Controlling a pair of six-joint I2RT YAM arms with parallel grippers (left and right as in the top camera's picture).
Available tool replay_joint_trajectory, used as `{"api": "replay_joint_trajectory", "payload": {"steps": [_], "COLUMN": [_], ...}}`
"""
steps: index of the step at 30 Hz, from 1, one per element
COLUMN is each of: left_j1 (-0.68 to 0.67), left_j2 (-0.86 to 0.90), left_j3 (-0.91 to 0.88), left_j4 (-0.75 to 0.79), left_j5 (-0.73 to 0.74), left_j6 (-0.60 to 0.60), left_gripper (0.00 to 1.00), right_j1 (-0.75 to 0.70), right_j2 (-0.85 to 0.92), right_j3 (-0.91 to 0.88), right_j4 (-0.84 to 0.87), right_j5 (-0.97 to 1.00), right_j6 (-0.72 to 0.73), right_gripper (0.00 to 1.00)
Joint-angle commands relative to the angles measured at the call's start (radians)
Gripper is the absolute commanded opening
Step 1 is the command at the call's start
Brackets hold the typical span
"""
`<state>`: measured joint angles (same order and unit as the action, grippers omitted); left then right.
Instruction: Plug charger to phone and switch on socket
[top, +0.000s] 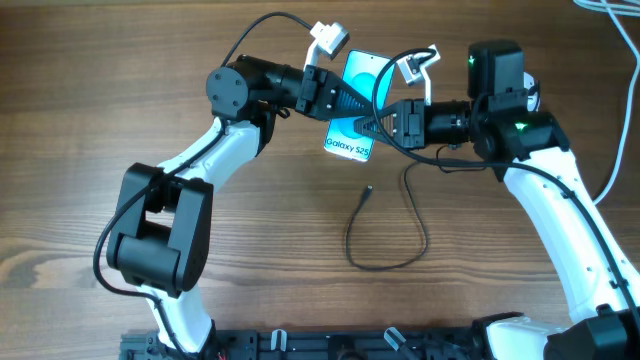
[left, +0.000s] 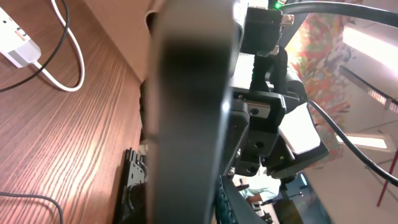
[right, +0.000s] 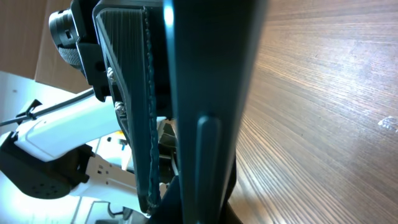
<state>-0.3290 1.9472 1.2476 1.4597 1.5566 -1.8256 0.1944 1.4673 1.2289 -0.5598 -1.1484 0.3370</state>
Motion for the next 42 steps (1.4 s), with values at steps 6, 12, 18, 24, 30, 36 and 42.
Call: {"api": "replay_joint_trajectory", "payload": {"steps": [6,12,18,24,30,36,42], "left_j1": [0.007,0.042,0.085,0.085,0.084,0.084,0.084], "left_j2": [-0.05,-0.049,-0.049,-0.047,-0.047,-0.046,-0.045], "left_j3": [0.023,0.023,0.018,-0.036,-0.177,-0.277,-0.283], "left_j4": [0.018,0.012,-0.172,-0.204,-0.205,-0.205,-0.206], "left_j5": [-0.024,-0.021,0.019,0.017,0.008,0.005,0.002], "left_j6": [-0.019,-0.015,0.115,0.148,0.226,0.279,0.345], "left_gripper": [0.04,0.04,0.04,0.04,0.04,0.04,0.04], "right_j1": [-0.019,-0.028,-0.116,-0.156,-0.156,-0.156,-0.156], "right_j2": [0.04,0.04,0.016,-0.098,-0.108,-0.108,-0.108], "right_j3": [-0.04,-0.035,-0.035,-0.035,-0.04,-0.04,-0.04], "right_j4": [-0.043,0.055,0.085,-0.271,-0.523,-0.478,-0.351], "right_j5": [0.113,0.009,-0.058,0.236,0.629,0.78,0.779], "right_j6": [-0.022,-0.01,0.032,-0.182,-0.206,-0.203,-0.204], "right_gripper": [0.05,0.85,0.92,1.0,1.0,1.0,1.0]}}
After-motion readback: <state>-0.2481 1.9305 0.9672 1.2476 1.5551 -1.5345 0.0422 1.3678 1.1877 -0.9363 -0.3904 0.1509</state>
